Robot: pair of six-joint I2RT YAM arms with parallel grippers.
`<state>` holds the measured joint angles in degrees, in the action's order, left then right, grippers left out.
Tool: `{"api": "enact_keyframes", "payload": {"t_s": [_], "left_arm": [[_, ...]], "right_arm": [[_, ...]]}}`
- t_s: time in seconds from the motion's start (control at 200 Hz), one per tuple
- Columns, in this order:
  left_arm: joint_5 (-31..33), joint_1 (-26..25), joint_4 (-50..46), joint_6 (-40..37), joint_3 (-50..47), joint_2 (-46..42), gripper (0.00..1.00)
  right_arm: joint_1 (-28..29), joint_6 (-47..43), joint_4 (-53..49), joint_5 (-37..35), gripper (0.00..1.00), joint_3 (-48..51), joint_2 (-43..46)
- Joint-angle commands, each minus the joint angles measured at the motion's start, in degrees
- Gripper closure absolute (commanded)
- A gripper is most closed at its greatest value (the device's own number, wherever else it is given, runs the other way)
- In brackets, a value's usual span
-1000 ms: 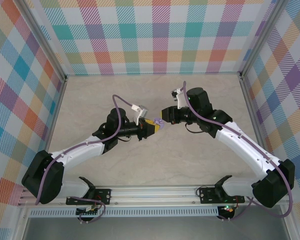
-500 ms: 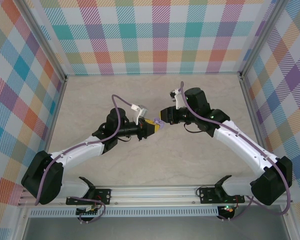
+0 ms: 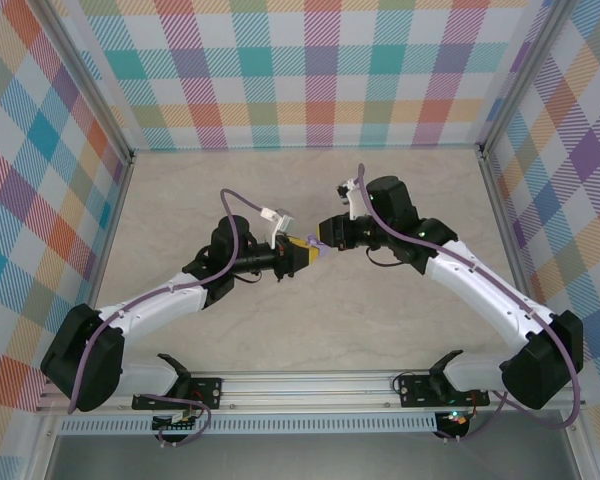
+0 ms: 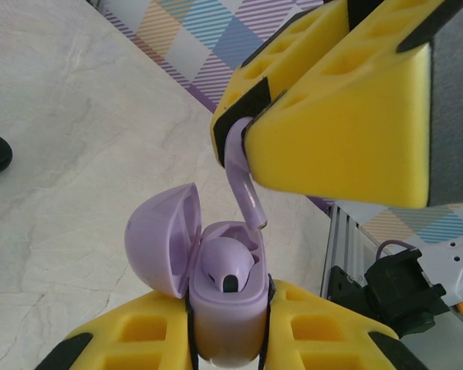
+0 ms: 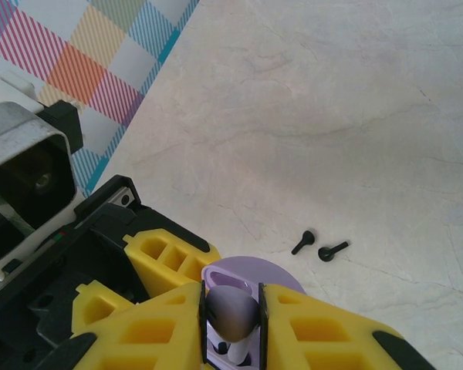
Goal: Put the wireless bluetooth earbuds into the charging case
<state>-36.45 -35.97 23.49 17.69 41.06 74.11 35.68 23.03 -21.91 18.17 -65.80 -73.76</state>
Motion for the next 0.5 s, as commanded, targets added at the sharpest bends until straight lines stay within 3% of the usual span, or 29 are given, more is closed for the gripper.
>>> {"api": "enact_keyframes", "payload": {"t_s": [0.0,0.495], "left_arm": [[-0.6,-0.8,3.8,1.1,1.2,-1.5,0.9],[0.9,-0.8,3.2,1.4,1.1,-1.4,0.9]], "right_arm": [[0.4,-1.3,1.3,1.1,0.76,-1.3,-0.7],[0.8,-1.2,1.2,1.5,0.76,-1.6,-1.0]]}}
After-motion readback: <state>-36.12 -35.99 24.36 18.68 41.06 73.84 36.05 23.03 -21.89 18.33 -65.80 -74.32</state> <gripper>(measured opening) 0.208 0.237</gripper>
